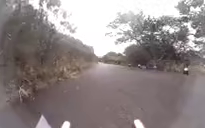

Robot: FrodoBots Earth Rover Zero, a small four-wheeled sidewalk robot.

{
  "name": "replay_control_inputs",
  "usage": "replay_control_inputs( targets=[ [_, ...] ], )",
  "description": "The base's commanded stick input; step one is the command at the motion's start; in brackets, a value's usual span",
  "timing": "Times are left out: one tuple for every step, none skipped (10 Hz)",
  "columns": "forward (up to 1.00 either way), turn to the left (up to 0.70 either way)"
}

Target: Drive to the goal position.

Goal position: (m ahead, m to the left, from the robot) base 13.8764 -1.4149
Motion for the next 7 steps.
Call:
replay_control_inputs(
  targets=[
    [0.50, 0.00],
    [0.50, 0.00],
    [0.50, 0.00],
    [0.50, 0.00],
    [0.50, 0.00],
    [0.50, 0.00],
    [0.50, 0.00]
  ],
)
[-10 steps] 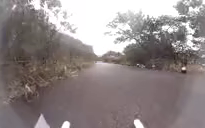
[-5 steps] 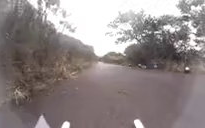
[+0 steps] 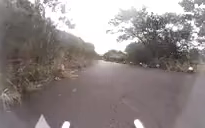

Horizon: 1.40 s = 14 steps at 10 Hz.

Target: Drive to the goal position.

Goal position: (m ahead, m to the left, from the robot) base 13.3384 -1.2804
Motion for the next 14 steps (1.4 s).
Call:
replay_control_inputs(
  targets=[
    [0.50, 0.00],
    [0.50, 0.00],
    [0.50, 0.00],
    [0.50, 0.00],
    [0.50, 0.00],
    [0.50, 0.00],
    [0.50, 0.00],
    [0.50, 0.00],
    [0.50, -0.05],
    [0.50, -0.39],
    [0.50, -0.50],
    [0.50, -0.45],
    [0.50, -0.24],
    [0.50, -0.03]
  ],
)
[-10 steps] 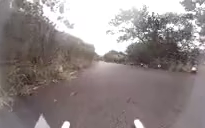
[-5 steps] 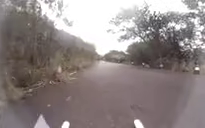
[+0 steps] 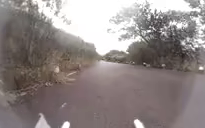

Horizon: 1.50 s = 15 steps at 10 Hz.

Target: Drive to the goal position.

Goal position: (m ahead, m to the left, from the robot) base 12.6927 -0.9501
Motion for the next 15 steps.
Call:
replay_control_inputs(
  targets=[
    [0.50, 0.00],
    [0.50, 0.00],
    [0.50, 0.00],
    [0.50, 0.00],
    [0.50, 0.00],
    [0.50, 0.00],
    [0.50, 0.00],
    [0.50, 0.00],
    [0.50, 0.00],
    [0.50, 0.00],
    [0.50, 0.00],
    [0.50, 0.00],
    [0.50, 0.00],
    [0.50, 0.00],
    [0.50, 0.00]
  ],
)
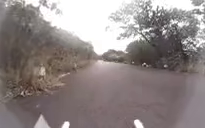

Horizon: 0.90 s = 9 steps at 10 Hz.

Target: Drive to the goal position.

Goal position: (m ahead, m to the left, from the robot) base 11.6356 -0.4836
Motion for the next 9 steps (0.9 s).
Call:
replay_control_inputs(
  targets=[
    [0.50, 0.00],
    [0.50, 0.00],
    [0.50, 0.00],
    [0.50, 0.00],
    [0.50, 0.00],
    [0.50, 0.00],
    [0.50, 0.00],
    [0.50, 0.00],
    [0.50, 0.00]
  ],
)
